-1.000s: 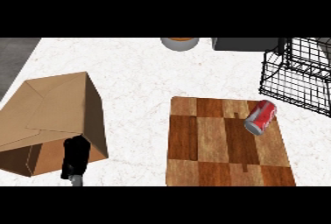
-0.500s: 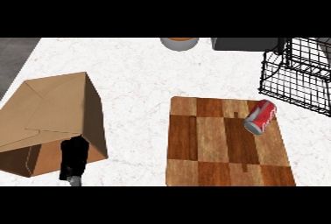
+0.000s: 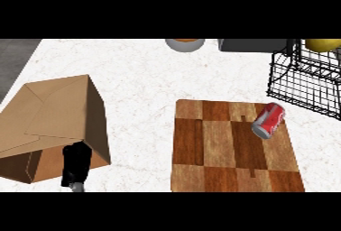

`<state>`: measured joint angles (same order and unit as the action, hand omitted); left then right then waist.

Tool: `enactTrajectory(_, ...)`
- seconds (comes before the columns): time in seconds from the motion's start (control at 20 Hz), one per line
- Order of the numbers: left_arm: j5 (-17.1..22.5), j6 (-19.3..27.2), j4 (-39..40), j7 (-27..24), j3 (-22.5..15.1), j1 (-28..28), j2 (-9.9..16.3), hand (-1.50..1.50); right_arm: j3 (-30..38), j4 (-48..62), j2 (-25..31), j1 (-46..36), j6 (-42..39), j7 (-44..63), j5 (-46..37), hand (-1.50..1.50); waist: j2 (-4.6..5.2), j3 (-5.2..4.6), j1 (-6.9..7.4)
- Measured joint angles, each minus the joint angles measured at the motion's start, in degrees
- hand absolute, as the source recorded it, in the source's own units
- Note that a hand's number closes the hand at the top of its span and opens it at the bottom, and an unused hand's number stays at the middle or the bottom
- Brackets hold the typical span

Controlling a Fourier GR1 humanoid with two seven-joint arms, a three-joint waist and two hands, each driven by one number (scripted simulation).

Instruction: Pick the lemon from the cutting board and place it in the tiered basket

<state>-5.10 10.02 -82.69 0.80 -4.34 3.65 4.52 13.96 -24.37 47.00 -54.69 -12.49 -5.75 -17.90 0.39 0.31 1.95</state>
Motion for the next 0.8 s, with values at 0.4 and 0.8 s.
enactTrajectory(0.4, -0.59, 0.39, -0.26, 1.11, 0.03, -0.02, -0.06, 0.00, 8.84, 5.52, 0.17, -2.88, -1.55, -2.31, 8.14, -1.50, 0.02, 0.01, -0.20)
enactTrajectory(0.8, -0.09, 0.00, -0.47, 0.14, 0.59, 0.61, 0.06, 0.00, 16.55, 8.07, 9.11, -1.93, 6.50, -2.54, 12.66, -1.50, 0.09, 0.01, -0.61)
